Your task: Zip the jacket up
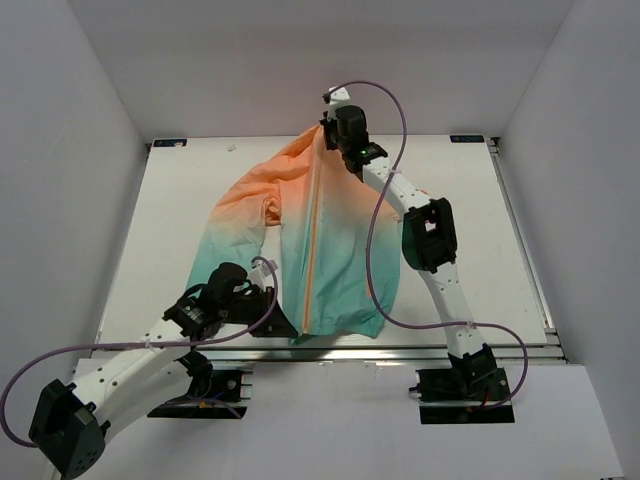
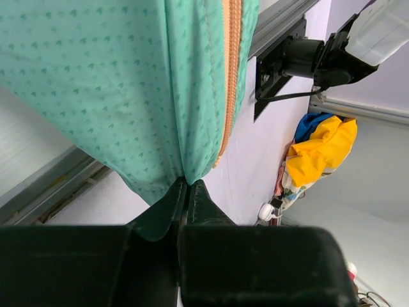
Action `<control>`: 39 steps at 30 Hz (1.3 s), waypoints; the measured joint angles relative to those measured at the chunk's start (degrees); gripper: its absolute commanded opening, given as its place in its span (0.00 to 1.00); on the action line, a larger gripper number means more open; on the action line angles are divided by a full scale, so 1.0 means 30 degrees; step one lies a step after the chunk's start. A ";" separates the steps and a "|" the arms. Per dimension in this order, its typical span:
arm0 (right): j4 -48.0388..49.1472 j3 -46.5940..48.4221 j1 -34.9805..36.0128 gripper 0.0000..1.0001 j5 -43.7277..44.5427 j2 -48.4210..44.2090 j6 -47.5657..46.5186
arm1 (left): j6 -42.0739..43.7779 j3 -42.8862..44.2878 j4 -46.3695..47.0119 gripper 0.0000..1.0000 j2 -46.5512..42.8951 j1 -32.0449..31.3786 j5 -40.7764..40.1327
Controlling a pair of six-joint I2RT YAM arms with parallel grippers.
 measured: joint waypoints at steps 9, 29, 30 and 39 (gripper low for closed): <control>0.1865 0.1464 -0.0306 0.00 -0.0219 0.1115 0.0175 | -0.1005 -0.1042 -0.0138 0.00 -0.0925 -0.0073 -0.0321; 0.5064 0.1523 -0.1435 0.00 -0.0918 0.3089 0.2033 | -0.2018 -0.1501 -0.1311 0.00 -0.2069 -0.0211 -0.0772; 0.5187 0.1515 -0.1428 0.00 -0.1071 0.3118 0.2047 | -0.2018 -0.1501 -0.1392 0.00 -0.2025 -0.0211 -0.0845; 0.7497 -0.2514 -0.1428 0.89 -0.2149 0.1494 0.0095 | -0.0313 -0.0080 -0.4743 0.98 0.1020 -0.0466 -0.0809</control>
